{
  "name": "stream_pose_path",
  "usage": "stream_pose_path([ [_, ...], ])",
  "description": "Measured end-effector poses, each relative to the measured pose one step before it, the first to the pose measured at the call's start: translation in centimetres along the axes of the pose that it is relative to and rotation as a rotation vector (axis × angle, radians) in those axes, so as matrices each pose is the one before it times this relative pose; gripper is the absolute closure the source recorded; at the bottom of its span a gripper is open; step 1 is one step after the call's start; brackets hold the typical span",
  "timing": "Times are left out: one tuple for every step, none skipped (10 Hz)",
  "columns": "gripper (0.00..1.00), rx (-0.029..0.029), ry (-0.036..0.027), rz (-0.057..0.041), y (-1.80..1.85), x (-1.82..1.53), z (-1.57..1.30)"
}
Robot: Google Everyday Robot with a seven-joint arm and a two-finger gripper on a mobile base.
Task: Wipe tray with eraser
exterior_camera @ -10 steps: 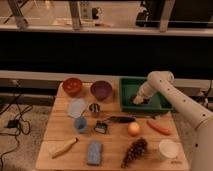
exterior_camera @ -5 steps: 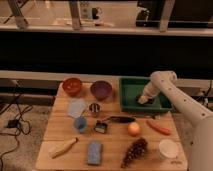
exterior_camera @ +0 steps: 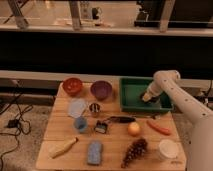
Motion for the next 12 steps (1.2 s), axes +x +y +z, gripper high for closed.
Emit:
stream_pose_path([
  [0.96, 0.01369, -0.00038, 0.01998, -0.699, 0.236, -0.068],
  [0.96, 0.01551, 0.00135, 0.02347, -0.78, 0.306, -0.061],
  [0.96, 0.01085, 0.00083, 0.01803, -0.533, 0.198, -0.008],
  [0.96, 0.01615, 0.00273, 0.02369, -0.739, 0.25, -0.053],
  [0.96, 0.00894, 0.00206, 0.01521, -0.417, 0.177, 0.02],
  [0.96, 0.01216, 0.00444, 0.01686, -0.55, 0.261, 0.063],
  [0.96, 0.00766, 0.00308, 0.0114, -0.334, 0.162, 0.078],
  [0.96, 0.00409, 0.00083, 0.004, -0.195, -0.014, 0.094],
  [0.96, 0.00554, 0.00035, 0.00142, -0.255, -0.23, 0.195],
  [0.96, 0.00213, -0.00275, -0.00705, -0.135, -0.284, 0.136],
  [0.96, -0.00117, -0.01038, -0.01417, 0.001, -0.686, 0.193],
  [0.96, -0.00228, -0.01438, -0.01674, 0.094, -0.982, 0.355],
])
